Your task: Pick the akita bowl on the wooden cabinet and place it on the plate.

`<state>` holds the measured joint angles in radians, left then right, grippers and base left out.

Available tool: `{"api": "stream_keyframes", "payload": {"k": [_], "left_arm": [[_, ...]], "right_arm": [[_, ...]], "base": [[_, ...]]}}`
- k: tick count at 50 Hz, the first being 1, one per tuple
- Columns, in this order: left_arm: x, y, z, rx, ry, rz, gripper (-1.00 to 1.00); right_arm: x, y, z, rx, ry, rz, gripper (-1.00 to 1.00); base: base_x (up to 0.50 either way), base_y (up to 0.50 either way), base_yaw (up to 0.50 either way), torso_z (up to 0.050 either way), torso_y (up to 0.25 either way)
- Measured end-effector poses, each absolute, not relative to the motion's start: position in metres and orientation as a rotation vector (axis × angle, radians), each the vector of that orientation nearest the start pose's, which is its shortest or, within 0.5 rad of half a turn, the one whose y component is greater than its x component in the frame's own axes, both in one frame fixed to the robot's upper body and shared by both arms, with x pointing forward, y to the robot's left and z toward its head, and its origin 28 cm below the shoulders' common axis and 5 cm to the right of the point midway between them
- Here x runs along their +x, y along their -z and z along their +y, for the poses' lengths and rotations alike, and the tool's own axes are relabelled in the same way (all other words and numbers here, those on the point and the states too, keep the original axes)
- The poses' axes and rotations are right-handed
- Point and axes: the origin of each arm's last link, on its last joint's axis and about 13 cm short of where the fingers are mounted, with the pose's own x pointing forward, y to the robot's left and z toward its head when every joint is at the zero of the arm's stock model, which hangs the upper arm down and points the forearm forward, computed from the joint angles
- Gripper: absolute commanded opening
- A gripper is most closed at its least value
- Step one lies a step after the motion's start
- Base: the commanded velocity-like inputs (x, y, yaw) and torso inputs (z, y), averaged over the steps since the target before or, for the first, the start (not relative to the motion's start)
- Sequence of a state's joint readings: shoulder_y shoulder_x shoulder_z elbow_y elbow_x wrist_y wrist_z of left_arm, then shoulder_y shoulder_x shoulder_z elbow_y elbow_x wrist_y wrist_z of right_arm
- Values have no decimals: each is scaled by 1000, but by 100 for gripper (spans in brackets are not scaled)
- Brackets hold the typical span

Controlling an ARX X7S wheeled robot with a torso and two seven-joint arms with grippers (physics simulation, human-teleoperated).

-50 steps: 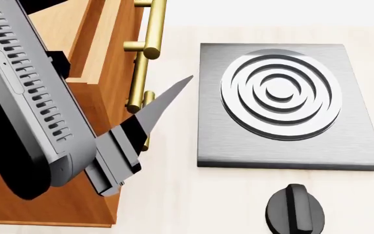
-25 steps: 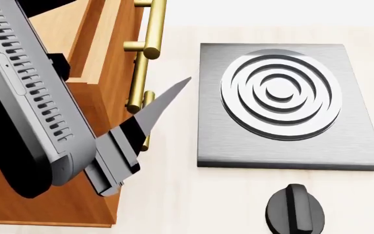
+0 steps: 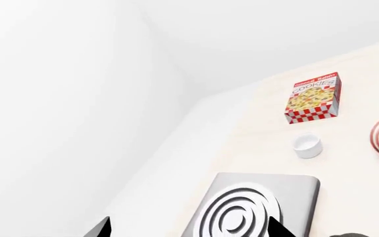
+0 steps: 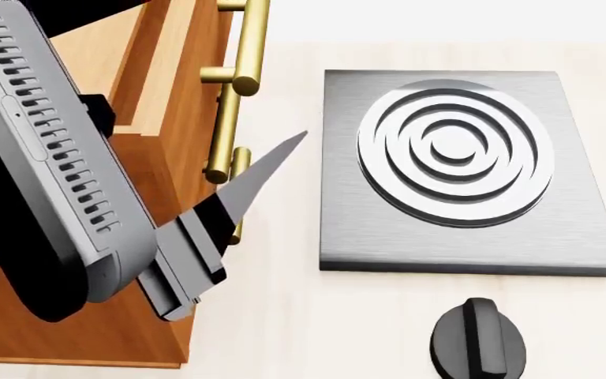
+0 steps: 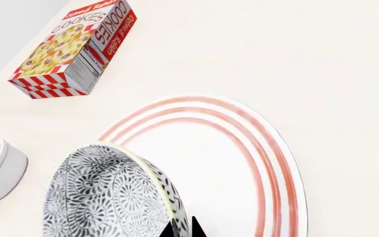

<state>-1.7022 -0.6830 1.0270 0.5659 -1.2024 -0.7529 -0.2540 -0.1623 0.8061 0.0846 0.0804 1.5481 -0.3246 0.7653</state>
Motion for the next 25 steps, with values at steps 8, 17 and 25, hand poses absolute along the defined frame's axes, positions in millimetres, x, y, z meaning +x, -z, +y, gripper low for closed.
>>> {"api": "stream_keyframes", "payload": {"k": [8,17,25], "left_arm": [[233,-349,174,649,804,-379,100],[234,-348,174,648,805,-376,100],[234,-347,174,647,804,-374,100]], "right_arm": [[182,-77,-299,761,1017,81,-100],[182,-76,-299,764,1018,82,-100],[183,-75,-300,761,1020,82,-100]], "base": [[0,0,0,0,0],[0,0,0,1,0],[0,0,0,0,0]]}}
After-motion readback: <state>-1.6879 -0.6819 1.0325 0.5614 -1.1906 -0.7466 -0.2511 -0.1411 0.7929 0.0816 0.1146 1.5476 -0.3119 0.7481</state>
